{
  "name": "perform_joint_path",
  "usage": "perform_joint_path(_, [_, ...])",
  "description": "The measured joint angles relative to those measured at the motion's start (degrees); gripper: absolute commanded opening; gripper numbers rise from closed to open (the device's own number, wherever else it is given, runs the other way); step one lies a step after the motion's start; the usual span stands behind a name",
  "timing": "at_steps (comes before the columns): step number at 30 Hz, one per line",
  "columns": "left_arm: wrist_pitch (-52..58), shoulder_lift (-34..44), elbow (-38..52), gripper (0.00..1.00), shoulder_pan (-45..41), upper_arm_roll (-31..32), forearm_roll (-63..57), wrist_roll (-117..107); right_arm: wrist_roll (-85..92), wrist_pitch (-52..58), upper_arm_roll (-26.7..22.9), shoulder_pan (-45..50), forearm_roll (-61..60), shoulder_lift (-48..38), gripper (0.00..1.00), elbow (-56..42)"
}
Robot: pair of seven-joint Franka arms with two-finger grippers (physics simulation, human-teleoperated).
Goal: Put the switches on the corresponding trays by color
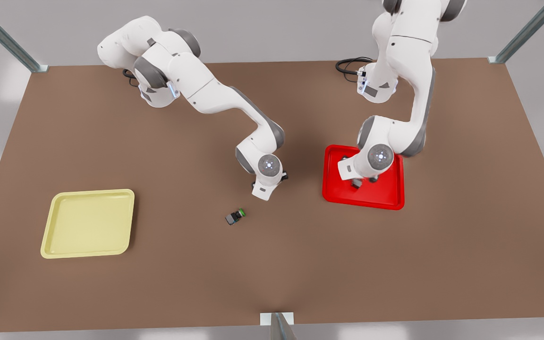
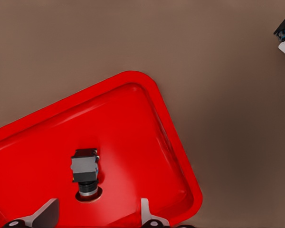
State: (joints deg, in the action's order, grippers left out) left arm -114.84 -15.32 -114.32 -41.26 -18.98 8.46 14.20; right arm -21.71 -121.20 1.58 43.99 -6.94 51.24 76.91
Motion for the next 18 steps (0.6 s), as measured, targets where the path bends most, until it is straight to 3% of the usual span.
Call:
perform_joint_path(3, [19.4, 0.4, 20.2, 1.00, 3.9, -0.8, -0.3, -10.2, 0.1, -0.1, 0.0, 0.0, 0.1, 0.3, 0.61, -0.1])
perform_joint_path(6, [29.5, 0.9, 31.2, 1.00, 14.3, -1.2, -1.0, -12.7, 0.1, -0.1, 0.0, 0.0, 0.1, 0.7, 0.61, -0.2])
perform_joint_path(7, [30.1, 1.2, 32.2, 1.00, 19.2, 0.0, -1.7, -12.8, 0.1, -0.1, 0.0, 0.0, 0.1, 0.8, 0.60, -0.7])
perform_joint_path(8, [30.1, 3.4, 31.6, 1.00, 30.9, 7.8, -2.2, -12.8, 0.1, -0.1, 0.0, 0.0, 0.1, 0.8, 0.60, -0.8])
perform_joint_path(9, [31.0, 5.8, 31.3, 1.00, 35.7, 10.3, -3.0, -12.7, 0.0, -0.1, 0.0, 0.0, 0.1, 0.9, 0.59, -0.8])
perform_joint_path(10, [31.2, 8.6, 29.8, 1.00, 35.3, 10.4, -4.0, -12.9, 0.1, 0.0, 0.0, 0.0, 0.1, 0.9, 0.57, -0.8])
perform_joint_path(18, [29.3, 7.7, 30.8, 1.00, 36.8, 11.1, -7.6, -14.1, 0.1, -0.1, 0.0, 0.0, 0.1, 1.0, 0.54, -0.8])
